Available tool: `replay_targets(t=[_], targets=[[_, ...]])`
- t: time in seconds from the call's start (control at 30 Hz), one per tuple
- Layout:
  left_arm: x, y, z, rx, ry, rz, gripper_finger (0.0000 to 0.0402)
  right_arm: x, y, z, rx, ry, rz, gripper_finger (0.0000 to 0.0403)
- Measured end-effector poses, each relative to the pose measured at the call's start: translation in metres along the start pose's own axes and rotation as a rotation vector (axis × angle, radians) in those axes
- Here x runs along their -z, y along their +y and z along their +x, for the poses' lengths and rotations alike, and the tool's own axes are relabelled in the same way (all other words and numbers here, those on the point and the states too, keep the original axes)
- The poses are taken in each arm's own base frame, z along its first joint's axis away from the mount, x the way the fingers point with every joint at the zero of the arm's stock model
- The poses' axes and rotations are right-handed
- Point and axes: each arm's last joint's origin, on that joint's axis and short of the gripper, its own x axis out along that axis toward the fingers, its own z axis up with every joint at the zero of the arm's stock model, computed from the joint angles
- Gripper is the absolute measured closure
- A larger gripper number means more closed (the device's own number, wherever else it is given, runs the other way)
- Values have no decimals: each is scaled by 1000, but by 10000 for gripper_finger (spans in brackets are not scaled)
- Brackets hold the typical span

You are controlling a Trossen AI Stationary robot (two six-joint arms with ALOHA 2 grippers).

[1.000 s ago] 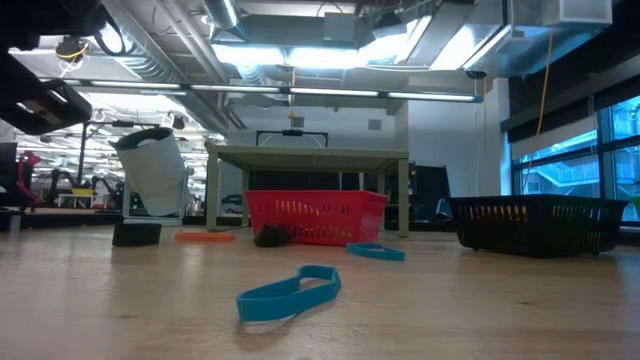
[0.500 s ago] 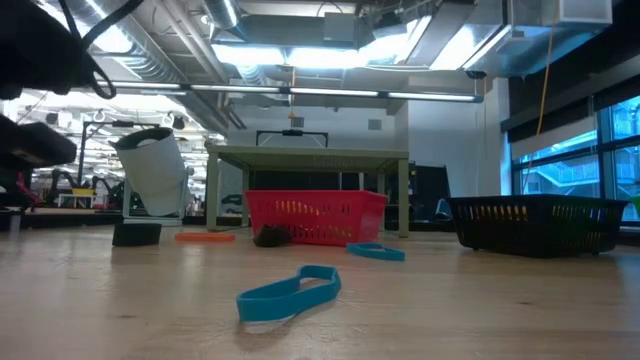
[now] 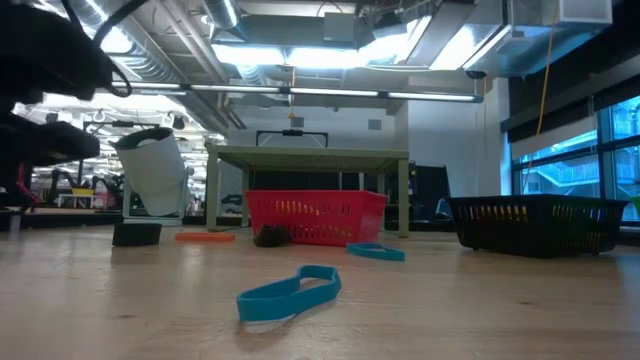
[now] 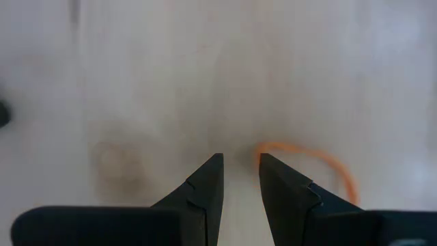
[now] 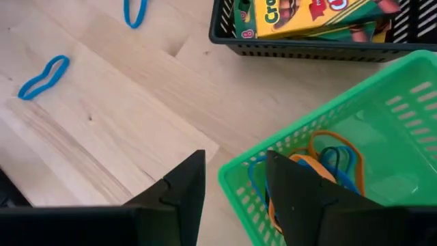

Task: Pick & Place Office Desk Supplies
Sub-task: Put the orange rubber band into the green bin

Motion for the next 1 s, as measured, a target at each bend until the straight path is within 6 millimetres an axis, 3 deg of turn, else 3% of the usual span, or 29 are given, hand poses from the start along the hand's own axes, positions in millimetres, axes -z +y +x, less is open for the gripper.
replay_targets(t=[0.23, 0.5, 1.0], targets=[[-5, -12, -15, -18, 32, 39, 313, 0, 0, 0, 0, 0, -4, 250], [-2, -20, -17, -44, -3, 51, 313, 1, 3, 0, -33, -5, -14, 250], [1, -21, 10, -84, 84, 50, 313, 2, 9, 0, -99, -18, -17, 250]])
